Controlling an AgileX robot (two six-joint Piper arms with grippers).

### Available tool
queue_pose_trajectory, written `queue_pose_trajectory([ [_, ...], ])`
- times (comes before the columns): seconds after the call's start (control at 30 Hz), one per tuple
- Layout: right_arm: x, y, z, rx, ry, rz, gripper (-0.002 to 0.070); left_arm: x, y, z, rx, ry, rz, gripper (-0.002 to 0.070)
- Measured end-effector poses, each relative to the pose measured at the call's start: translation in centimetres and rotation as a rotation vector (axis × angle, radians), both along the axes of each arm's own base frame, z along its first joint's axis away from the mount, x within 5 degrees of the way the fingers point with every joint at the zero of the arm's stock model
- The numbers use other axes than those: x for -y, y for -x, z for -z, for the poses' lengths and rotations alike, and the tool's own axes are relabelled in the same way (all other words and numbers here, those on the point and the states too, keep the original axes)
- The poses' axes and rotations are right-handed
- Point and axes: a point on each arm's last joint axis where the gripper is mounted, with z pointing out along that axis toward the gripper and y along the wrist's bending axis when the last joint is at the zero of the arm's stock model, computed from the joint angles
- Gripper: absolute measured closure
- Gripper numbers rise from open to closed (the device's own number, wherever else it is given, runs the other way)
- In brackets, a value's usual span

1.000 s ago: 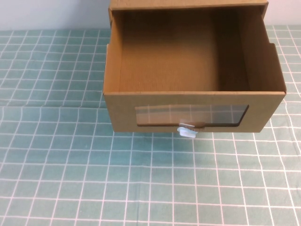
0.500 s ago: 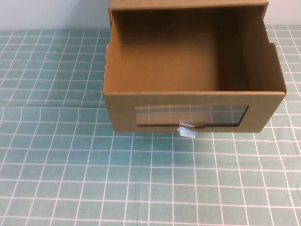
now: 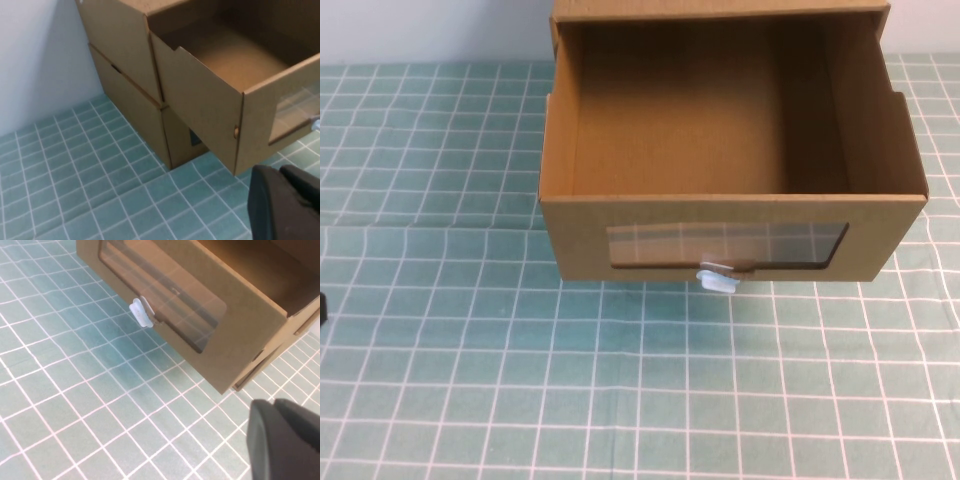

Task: Open the shoe box
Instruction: 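Pull the top drawer of the cardboard box fully open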

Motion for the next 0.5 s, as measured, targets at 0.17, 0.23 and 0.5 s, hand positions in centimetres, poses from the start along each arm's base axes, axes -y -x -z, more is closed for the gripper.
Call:
queue_pose_trajectory([
  [0.17,0.0,0.0,0.0,0.0,0.0,0.0,0.069,-0.2,-0.3,1.7,0.072,0.03,-0.033,0.068],
  [0.23,0.0,0.0,0.0,0.0,0.0,0.0,0.069,-0.5,-0.2,3.0,0.138,0.041,-0.058,0.068],
  [0.5,0.0,0.0,0.0,-0.001,-0.001,-0.001,0.0689,-2.4,1.0,11.5,0.29,-0.01,-0.269,0.068],
])
